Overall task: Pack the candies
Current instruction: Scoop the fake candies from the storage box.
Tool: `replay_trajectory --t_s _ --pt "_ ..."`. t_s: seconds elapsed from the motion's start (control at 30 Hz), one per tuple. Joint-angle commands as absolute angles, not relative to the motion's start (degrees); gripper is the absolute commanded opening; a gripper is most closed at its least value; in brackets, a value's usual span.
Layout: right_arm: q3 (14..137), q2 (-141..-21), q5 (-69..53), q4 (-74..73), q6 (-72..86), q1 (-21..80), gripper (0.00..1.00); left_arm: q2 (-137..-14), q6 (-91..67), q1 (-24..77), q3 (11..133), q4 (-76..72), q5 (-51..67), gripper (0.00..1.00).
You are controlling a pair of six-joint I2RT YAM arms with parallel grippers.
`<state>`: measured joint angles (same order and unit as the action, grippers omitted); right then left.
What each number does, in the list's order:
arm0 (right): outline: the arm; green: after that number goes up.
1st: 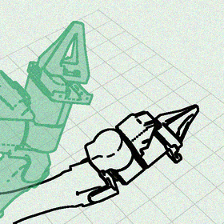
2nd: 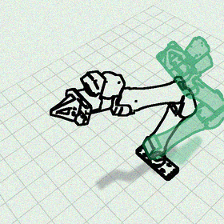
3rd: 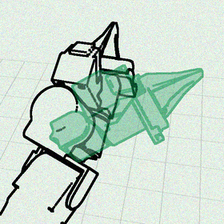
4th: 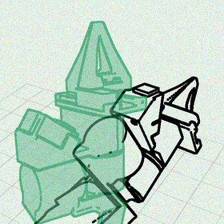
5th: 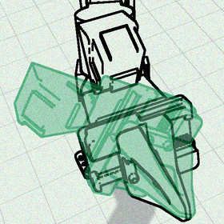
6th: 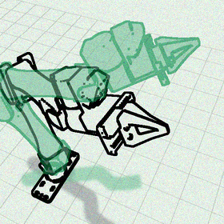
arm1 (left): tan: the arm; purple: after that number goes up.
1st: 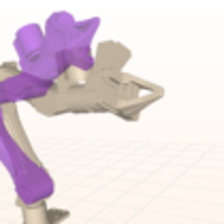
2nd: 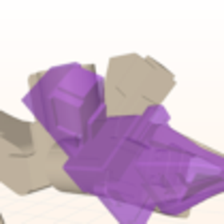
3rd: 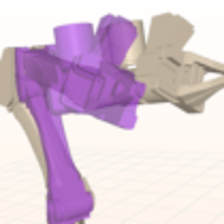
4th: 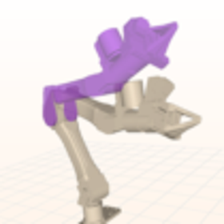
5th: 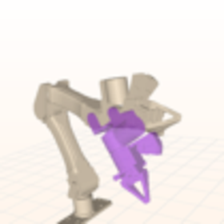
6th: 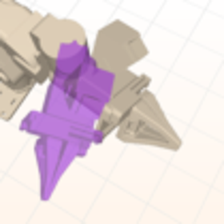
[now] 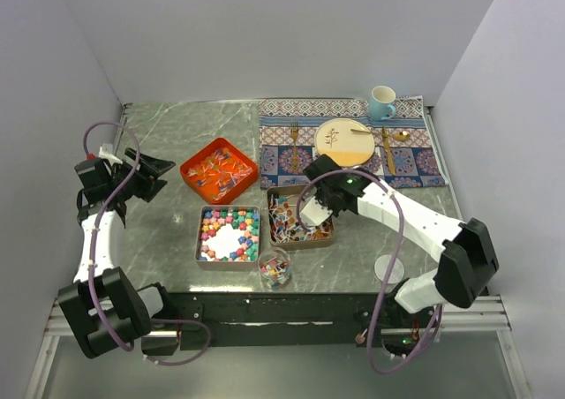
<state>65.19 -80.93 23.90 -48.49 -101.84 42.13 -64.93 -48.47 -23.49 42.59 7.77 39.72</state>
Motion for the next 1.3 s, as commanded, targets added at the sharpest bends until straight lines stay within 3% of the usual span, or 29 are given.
replay_trajectory --t_s 0.0,0.23,0.47,0.97,1.13,1.27 --pt "65.30 -83.49 23.38 -41.32 -112.23 41.05 0.00 -64.25 -46.41 -23.38 41.13 5.71 38.15 0.80" --pt "70.13 -90.78 20.31 -43.51 -116.09 40.17 0.00 -63.20 -45.00 -24.17 40.17 6.59 37.71 0.80" --pt "67.33 -93.16 15.65 -39.11 -120.85 40.95 0.00 -62.31 -44.38 -25.49 38.94 7.91 37.09 0.80" --pt "53.44 -85.96 1.42 -37.00 -130.51 43.77 0.00 -64.69 -44.12 -28.12 39.37 8.09 35.77 0.80" --pt "51.24 -88.58 -3.25 -29.55 -122.64 43.68 0.00 -64.95 -43.60 -28.74 39.46 8.17 35.16 0.80" --pt "47.90 -93.50 -1.94 -15.60 -112.43 44.82 0.00 -65.21 -42.19 -29.35 39.99 9.84 34.63 0.80"
